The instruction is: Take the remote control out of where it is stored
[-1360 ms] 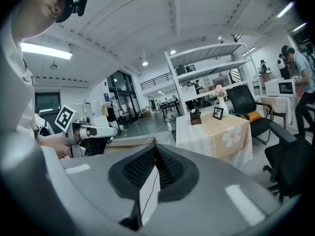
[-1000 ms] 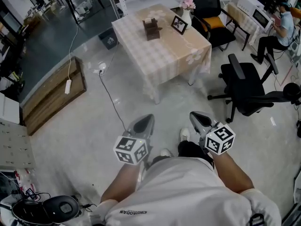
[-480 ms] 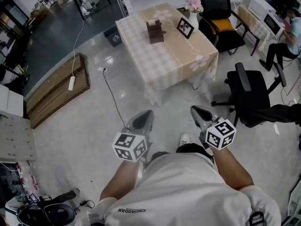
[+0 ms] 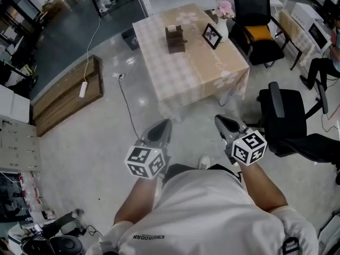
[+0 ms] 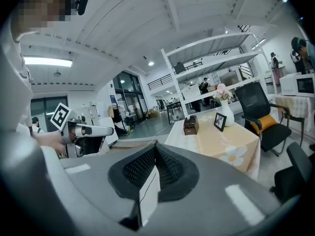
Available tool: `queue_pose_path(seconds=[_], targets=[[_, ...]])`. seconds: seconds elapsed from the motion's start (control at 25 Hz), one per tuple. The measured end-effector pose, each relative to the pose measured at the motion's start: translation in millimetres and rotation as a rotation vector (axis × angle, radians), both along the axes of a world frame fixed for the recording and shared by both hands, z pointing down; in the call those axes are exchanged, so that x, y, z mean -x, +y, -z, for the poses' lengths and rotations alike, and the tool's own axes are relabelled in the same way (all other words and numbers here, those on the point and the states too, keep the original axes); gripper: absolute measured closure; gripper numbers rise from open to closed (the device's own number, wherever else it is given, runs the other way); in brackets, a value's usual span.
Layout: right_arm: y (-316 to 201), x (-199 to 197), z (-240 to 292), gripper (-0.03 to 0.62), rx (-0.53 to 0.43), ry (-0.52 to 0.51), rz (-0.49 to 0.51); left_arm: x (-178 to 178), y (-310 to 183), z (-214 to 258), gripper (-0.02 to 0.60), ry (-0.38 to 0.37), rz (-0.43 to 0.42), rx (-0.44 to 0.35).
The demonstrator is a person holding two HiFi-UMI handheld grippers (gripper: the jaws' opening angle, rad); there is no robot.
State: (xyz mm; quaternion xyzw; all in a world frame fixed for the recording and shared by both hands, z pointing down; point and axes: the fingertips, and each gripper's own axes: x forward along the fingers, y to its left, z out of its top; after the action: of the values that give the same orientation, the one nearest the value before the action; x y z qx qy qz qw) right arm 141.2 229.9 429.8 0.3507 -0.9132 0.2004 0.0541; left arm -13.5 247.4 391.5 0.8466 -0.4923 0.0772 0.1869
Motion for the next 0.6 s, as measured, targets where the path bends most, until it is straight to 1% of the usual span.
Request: queue_pose_path(seconds=[0.2, 0.36, 0.6], targets=[[-11, -13, -14, 0.589, 0.034, -0.006, 0.010, -12, -5, -11, 0.578, -0.020, 0.017, 0.033], [-18, -13, -23, 0.589, 0.045, -0.007, 0.028, -12, -12, -20, 0.578, -0.030, 0.032, 0.056], [-36, -8, -30, 0.589, 0.051, 0.001, 0.047, -9, -33, -24, 0.578, -0.033, 0.034, 0.056]])
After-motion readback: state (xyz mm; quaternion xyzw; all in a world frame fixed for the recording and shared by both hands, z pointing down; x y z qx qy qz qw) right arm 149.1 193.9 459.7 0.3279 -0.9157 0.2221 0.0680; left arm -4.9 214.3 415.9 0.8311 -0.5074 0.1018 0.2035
